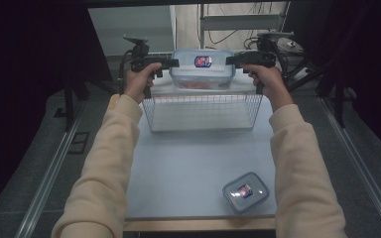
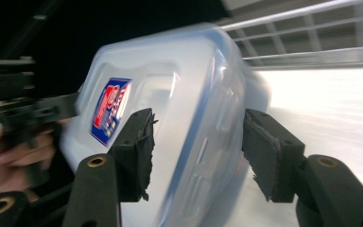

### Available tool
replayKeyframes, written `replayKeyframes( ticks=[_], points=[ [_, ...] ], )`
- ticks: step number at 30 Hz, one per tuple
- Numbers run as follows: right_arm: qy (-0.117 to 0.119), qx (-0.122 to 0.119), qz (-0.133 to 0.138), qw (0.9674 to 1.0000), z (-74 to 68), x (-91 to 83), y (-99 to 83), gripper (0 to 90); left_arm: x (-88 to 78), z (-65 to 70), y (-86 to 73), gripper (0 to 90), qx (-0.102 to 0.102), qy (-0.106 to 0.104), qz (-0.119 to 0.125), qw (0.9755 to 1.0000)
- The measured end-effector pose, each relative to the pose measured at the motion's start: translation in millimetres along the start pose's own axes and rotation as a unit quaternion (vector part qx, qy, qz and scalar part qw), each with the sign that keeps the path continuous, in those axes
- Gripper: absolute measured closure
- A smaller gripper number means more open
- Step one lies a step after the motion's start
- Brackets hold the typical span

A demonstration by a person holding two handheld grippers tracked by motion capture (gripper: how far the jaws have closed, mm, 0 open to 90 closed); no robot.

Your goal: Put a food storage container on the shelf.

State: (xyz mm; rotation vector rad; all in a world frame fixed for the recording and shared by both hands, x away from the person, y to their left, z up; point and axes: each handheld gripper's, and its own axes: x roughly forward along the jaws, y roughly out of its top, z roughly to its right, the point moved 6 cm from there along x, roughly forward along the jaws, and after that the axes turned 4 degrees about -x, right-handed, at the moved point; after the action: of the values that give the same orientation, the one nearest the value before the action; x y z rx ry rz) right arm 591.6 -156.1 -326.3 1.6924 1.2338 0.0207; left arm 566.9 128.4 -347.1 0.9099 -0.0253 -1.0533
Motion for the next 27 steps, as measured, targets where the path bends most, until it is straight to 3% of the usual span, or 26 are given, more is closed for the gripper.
replayKeyframes(
  ticks=[1, 5, 7, 10, 13, 14, 15, 17, 18, 20, 21, 22, 27],
  points=[
    [-0.017, -0.006, 0.000, 0.9998, 0.1, 1.9, -0.3, 44.4, 2.1, -1.2, 0.5, 42.3, -0.004, 0.002, 0.006, 1.0000],
    [-0.023, -0.008, 0.028, 0.9993, -3.5, 3.6, -2.8, 38.2, 1.4, -1.9, -1.3, 39.7, -0.008, -0.001, 0.007, 0.9999],
    [-0.025, -0.012, 0.032, 0.9991, -4.7, 2.1, -3.8, 37.6, -1.5, -0.5, -2.8, 38.8, 0.000, 0.006, 0.012, 0.9999],
    [-0.033, -0.050, 0.050, 0.9970, -11.6, -7.6, -6.8, 35.7, -8.9, 2.8, -5.0, 35.9, 0.017, 0.011, 0.025, 0.9995],
    [-0.039, -0.080, 0.051, 0.9948, -18.1, -19.7, -12.8, 36.6, -17.2, 6.2, -9.7, 35.5, 0.041, 0.018, 0.026, 0.9987],
    [-0.045, -0.095, 0.050, 0.9932, -20.7, -26.9, -18.2, 38.9, -23.0, 9.4, -15.1, 35.6, 0.058, 0.018, 0.022, 0.9979],
    [-0.045, -0.095, 0.050, 0.9932, -20.7, -26.9, -18.2, 38.9, -23.0, 9.4, -15.1, 35.6, 0.058, 0.018, 0.022, 0.9979],
    [-0.054, -0.110, 0.049, 0.9913, -22.3, -35.8, -27.6, 44.8, -29.4, 13.4, -21.5, 35.7, 0.074, 0.021, 0.023, 0.9968],
    [-0.062, -0.125, 0.048, 0.9890, -22.7, -42.4, -38.8, 54.7, -32.5, 16.7, -26.6, 35.6, 0.078, 0.017, 0.023, 0.9965],
    [-0.066, -0.136, 0.038, 0.9877, -23.0, -45.1, -50.7, 66.1, -37.3, 21.8, -39.4, 35.6, 0.096, 0.016, 0.021, 0.9951],
    [-0.066, -0.136, 0.038, 0.9877, -23.0, -45.1, -50.7, 66.1, -37.3, 21.8, -39.4, 35.3, 0.096, 0.016, 0.021, 0.9951],
    [-0.062, -0.148, 0.022, 0.9868, -24.6, -45.0, -64.7, 76.2, -39.1, 24.3, -49.4, 35.0, 0.108, 0.018, 0.014, 0.9939],
    [-0.040, -0.178, -0.003, 0.9832, -30.8, -35.9, -86.7, 89.1, -41.8, 27.3, -66.2, 34.5, 0.117, 0.010, 0.006, 0.9931]
  ],
)
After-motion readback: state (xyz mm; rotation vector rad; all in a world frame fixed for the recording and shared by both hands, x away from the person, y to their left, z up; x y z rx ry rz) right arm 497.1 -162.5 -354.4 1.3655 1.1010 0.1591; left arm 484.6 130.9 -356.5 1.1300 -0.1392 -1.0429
